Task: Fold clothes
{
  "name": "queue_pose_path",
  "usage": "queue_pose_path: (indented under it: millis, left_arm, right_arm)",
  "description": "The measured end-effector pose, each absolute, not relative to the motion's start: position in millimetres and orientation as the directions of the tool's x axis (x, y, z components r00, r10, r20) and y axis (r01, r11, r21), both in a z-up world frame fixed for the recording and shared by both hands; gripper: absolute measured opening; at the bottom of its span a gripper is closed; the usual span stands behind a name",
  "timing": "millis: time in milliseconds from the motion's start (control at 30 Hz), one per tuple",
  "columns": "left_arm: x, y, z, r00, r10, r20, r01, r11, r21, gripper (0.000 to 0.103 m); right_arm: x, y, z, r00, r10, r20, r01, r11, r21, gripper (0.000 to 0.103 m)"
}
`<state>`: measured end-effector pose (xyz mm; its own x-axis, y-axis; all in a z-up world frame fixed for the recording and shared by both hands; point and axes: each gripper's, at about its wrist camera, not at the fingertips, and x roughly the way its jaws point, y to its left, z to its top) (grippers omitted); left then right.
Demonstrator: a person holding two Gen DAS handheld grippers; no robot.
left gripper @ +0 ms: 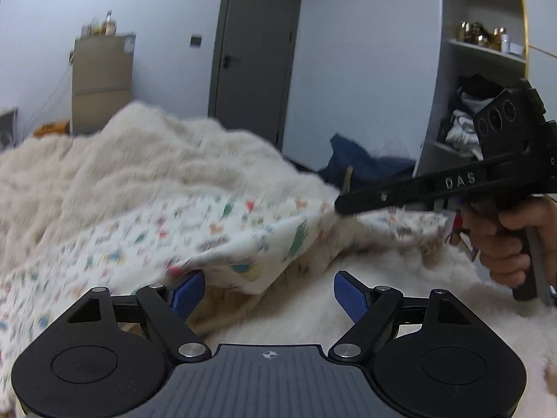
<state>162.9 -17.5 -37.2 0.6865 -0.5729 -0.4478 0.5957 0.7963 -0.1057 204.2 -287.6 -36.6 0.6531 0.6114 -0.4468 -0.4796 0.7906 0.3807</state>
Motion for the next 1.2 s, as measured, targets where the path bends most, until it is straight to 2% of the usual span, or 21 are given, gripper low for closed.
queue_pose_path:
  millis: [100, 200, 267, 467, 567, 667, 700, 767, 833, 900, 1067, 1200]
  left_arm:
    - [180, -26, -48, 0.626, -0.613, -0.482, 0.616, 0.768, -0.177, 0.077]
    - [189, -30, -53, 0.61, -0.645, -0.46, 0.611, 0.753, -0.246, 0.077]
    - [189, -36, -52, 0.613, -0.65, -0.449, 0.621, 0.748, -0.236, 0.077]
    - [196, -62, -54, 0.586, -0.641, -0.497, 0.653, 0.736, -0.18, 0.078]
    - [203, -63, -54, 0.608, -0.638, -0.473, 0.621, 0.753, -0.217, 0.078]
    - [203, -56, -52, 0.594, -0.684, -0.424, 0.632, 0.723, -0.279, 0.077]
    - [202, -55, -50, 0.586, -0.694, -0.419, 0.642, 0.713, -0.283, 0.075]
    - [198, -54, -44, 0.554, -0.722, -0.415, 0.681, 0.679, -0.273, 0.06]
    - [193, -52, -35, 0.513, -0.75, -0.418, 0.728, 0.638, -0.252, 0.049]
    - [193, -49, -25, 0.478, -0.76, -0.441, 0.749, 0.615, -0.248, 0.045]
    - [193, -30, 6, 0.28, -0.84, -0.465, 0.781, 0.481, -0.399, 0.049]
    - [211, -14, -7, 0.162, -0.899, -0.407, 0.637, 0.41, -0.653, 0.058]
  right_arm:
    - [206, -288, -35, 0.656, 0.61, -0.445, -0.477, 0.792, 0.381, 0.0]
    - [207, -290, -33, 0.656, 0.615, -0.438, -0.478, 0.787, 0.391, 0.0]
    - [208, -292, -32, 0.655, 0.623, -0.427, -0.478, 0.78, 0.404, 0.0]
    - [210, -299, -27, 0.651, 0.654, -0.386, -0.487, 0.749, 0.449, 0.0]
    - [207, -301, -24, 0.657, 0.645, -0.389, -0.488, 0.758, 0.433, 0.0]
    - [203, -298, -25, 0.65, 0.634, -0.419, -0.495, 0.771, 0.401, 0.0]
    - [201, -297, -26, 0.644, 0.633, -0.429, -0.502, 0.773, 0.387, 0.004]
    - [195, -295, -28, 0.637, 0.634, -0.439, -0.518, 0.774, 0.366, 0.012]
    - [191, -294, -29, 0.635, 0.634, -0.441, -0.525, 0.773, 0.355, 0.014]
    - [189, -297, -29, 0.635, 0.635, -0.44, -0.528, 0.773, 0.352, 0.014]
    - [187, -305, -25, 0.648, 0.638, -0.416, -0.514, 0.77, 0.378, 0.02]
    - [185, -307, -21, 0.655, 0.641, -0.402, -0.514, 0.766, 0.386, 0.022]
